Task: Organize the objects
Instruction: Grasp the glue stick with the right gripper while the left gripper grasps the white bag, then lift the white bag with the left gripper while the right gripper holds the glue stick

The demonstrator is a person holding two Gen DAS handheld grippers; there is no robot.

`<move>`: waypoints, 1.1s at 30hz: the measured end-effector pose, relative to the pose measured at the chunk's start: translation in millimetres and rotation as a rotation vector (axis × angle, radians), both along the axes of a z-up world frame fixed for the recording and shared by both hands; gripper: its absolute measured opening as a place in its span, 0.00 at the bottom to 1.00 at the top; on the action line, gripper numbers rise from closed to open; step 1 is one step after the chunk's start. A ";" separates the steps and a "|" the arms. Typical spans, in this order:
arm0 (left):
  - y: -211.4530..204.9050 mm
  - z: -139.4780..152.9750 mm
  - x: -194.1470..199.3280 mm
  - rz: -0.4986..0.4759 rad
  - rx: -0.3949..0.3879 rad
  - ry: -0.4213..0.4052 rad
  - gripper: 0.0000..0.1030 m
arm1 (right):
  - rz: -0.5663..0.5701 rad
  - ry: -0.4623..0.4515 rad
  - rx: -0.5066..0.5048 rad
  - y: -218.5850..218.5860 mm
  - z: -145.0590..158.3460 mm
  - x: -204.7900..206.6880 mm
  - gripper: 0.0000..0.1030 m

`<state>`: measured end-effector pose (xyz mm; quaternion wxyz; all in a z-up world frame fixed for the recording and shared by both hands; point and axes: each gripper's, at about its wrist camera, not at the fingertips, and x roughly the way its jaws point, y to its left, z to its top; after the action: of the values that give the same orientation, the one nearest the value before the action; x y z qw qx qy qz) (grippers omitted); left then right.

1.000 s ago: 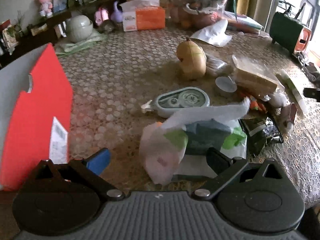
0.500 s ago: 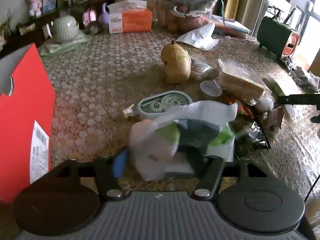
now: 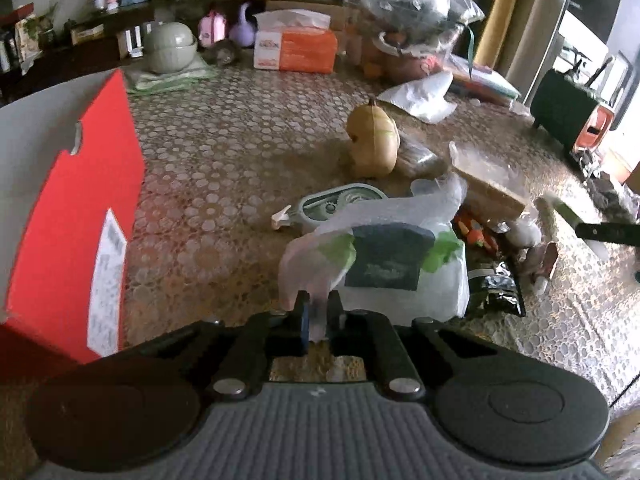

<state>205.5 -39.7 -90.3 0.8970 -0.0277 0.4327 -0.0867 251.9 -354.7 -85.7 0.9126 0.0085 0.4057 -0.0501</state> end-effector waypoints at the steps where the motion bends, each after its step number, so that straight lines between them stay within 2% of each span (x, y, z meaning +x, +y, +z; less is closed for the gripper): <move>1: 2.0 1.8 -3.2 0.008 -0.002 -0.006 0.06 | 0.003 -0.002 0.009 1.3 4.0 -4.6 0.17; 11: 23.4 21.0 -37.5 0.083 -0.047 -0.031 0.05 | 0.057 -0.038 0.130 23.2 38.8 -55.7 0.16; 20: 40.8 41.4 -61.8 0.112 -0.061 -0.079 0.05 | 0.094 -0.113 0.076 45.3 72.7 -77.0 0.16; 27: 51.8 63.2 -71.7 0.115 -0.084 -0.117 0.05 | 0.117 -0.164 0.074 54.4 99.8 -87.9 0.16; 31: 51.9 73.3 -75.5 0.096 -0.048 -0.159 0.05 | 0.150 -0.199 0.071 67.5 114.3 -92.9 0.16; 33: 48.8 67.9 -73.7 0.071 -0.030 -0.149 0.05 | 0.159 -0.210 0.064 75.0 118.3 -92.9 0.16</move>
<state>131.9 9.1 -22.4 0.9286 -0.0497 0.3623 -0.0631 159.0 -279.6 32.6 0.9504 0.0106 0.3086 0.0366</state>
